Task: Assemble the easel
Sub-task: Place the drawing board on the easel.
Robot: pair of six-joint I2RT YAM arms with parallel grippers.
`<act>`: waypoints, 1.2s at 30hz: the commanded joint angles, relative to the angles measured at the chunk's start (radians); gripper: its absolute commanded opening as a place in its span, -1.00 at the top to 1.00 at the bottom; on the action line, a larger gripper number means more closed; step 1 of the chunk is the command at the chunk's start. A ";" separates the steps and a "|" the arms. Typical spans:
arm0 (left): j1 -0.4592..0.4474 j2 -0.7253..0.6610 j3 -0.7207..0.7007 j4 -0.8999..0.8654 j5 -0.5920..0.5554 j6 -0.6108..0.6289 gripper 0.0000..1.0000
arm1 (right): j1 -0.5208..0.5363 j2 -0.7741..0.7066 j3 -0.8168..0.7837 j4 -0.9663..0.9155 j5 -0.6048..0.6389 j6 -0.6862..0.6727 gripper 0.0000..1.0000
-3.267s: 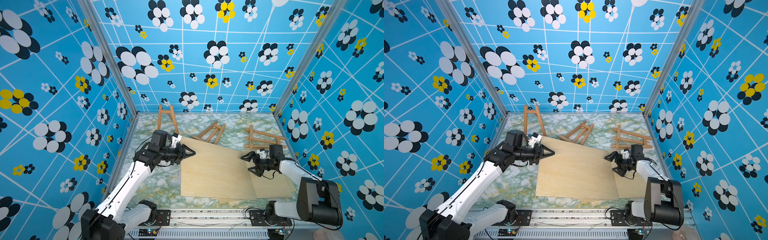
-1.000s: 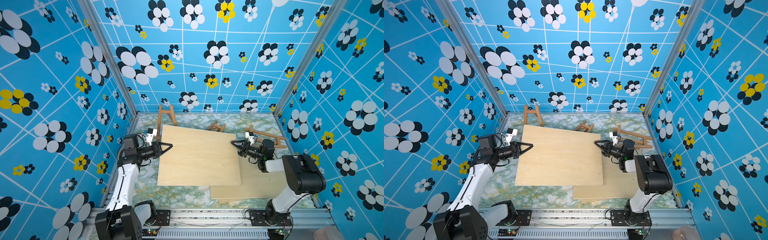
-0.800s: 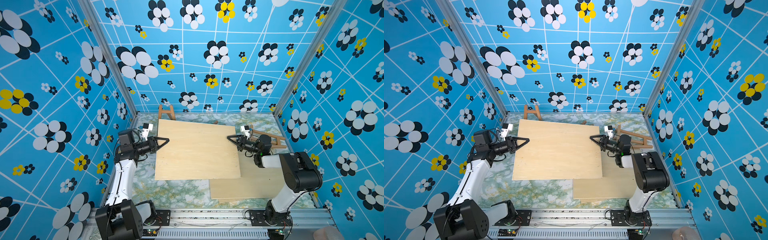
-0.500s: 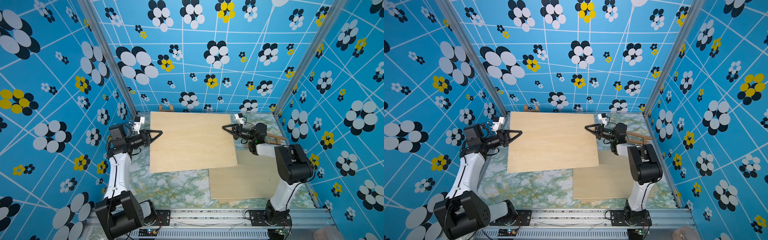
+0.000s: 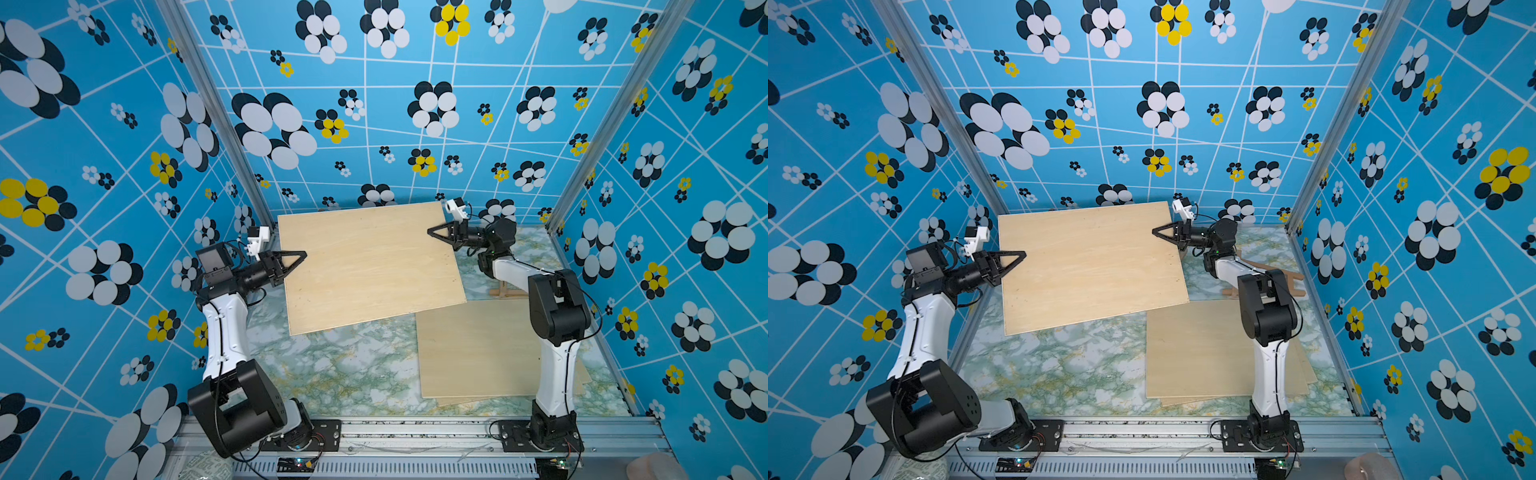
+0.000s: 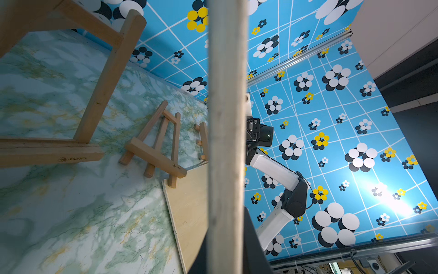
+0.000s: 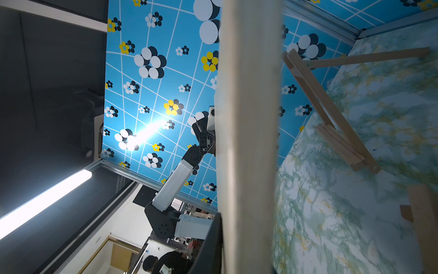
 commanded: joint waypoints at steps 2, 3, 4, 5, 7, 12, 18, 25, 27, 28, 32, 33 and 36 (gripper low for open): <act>-0.023 0.029 0.028 0.121 -0.210 0.217 1.00 | 0.104 0.010 0.198 0.132 -0.120 0.009 1.00; -0.021 0.032 0.031 0.143 -0.208 0.219 1.00 | 0.109 0.022 0.223 0.132 -0.129 0.003 1.00; -0.014 0.042 0.041 0.162 -0.210 0.217 1.00 | 0.113 0.050 0.250 0.133 -0.133 -0.004 1.00; -0.007 0.053 0.053 0.176 -0.211 0.209 1.00 | 0.117 0.070 0.279 0.133 -0.134 -0.009 1.00; 0.003 0.082 0.080 0.195 -0.208 0.189 1.00 | 0.121 0.099 0.320 0.132 -0.122 -0.021 1.00; 0.010 0.156 0.115 0.269 -0.210 0.147 0.86 | 0.146 0.160 0.417 0.132 -0.144 -0.076 1.00; 0.010 0.227 0.136 0.350 -0.234 0.089 0.74 | 0.152 0.154 0.403 0.093 -0.011 -0.233 1.00; 0.004 0.286 0.127 0.607 -0.267 -0.066 0.51 | 0.167 0.160 0.406 0.020 0.055 -0.397 1.00; -0.003 0.311 0.151 0.649 -0.275 -0.082 0.52 | 0.168 0.177 0.436 0.014 0.065 -0.411 1.00; -0.005 0.325 0.165 0.680 -0.269 -0.092 0.52 | 0.168 0.192 0.463 0.015 0.064 -0.409 1.00; -0.010 0.396 0.223 0.750 -0.253 -0.116 0.52 | 0.169 0.257 0.578 0.014 0.064 -0.395 1.00; -0.010 0.412 0.234 0.763 -0.251 -0.119 0.52 | 0.168 0.271 0.602 0.012 0.064 -0.394 1.00; -0.015 0.472 0.271 0.845 -0.240 -0.162 0.52 | 0.168 0.316 0.671 -0.012 0.060 -0.411 1.00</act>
